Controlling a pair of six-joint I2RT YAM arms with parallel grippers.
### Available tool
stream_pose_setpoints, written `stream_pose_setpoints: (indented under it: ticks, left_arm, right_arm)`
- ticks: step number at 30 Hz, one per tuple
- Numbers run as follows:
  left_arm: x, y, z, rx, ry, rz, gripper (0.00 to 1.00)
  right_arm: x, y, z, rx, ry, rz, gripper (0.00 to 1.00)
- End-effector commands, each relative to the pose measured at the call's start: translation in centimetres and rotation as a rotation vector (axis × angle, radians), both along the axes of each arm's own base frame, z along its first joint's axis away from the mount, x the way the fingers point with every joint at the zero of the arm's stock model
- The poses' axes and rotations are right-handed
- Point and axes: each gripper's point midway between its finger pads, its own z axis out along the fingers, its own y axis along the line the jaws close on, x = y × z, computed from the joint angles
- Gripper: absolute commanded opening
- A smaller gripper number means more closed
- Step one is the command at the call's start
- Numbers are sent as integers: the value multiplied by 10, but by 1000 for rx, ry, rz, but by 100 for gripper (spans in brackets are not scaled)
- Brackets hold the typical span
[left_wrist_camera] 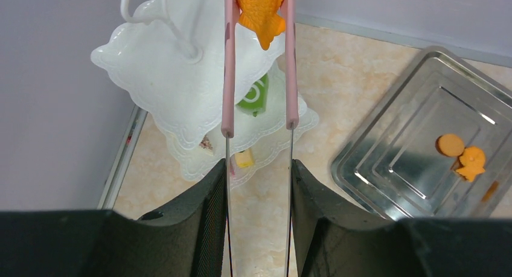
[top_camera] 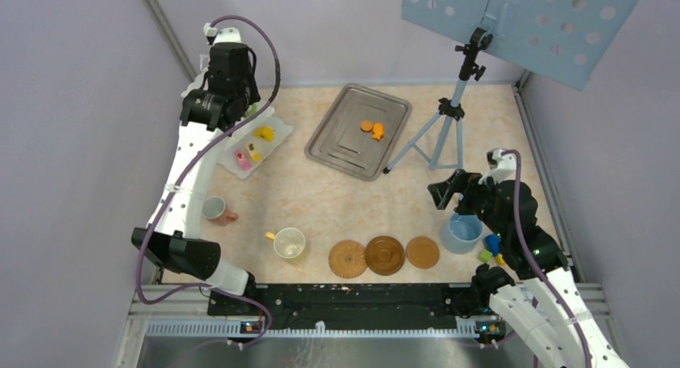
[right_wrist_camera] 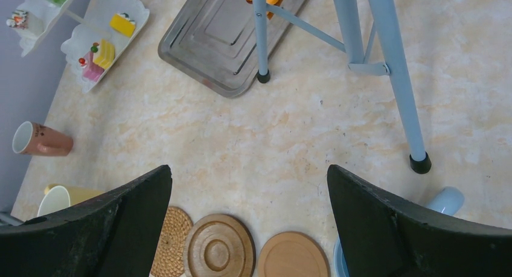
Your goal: Serve the afternoon tea
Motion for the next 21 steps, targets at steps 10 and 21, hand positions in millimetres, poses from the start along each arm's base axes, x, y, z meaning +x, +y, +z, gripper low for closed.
stream_pose_setpoints:
  ticks: [10,21]
  left_arm:
    - [1,24,-21,9,20,80,29]
    - [0,23,-25,5,24,74,48]
  right_arm:
    - [2,3,9,13,-37,8,98]
    - [2,3,7,14,-34,7,98]
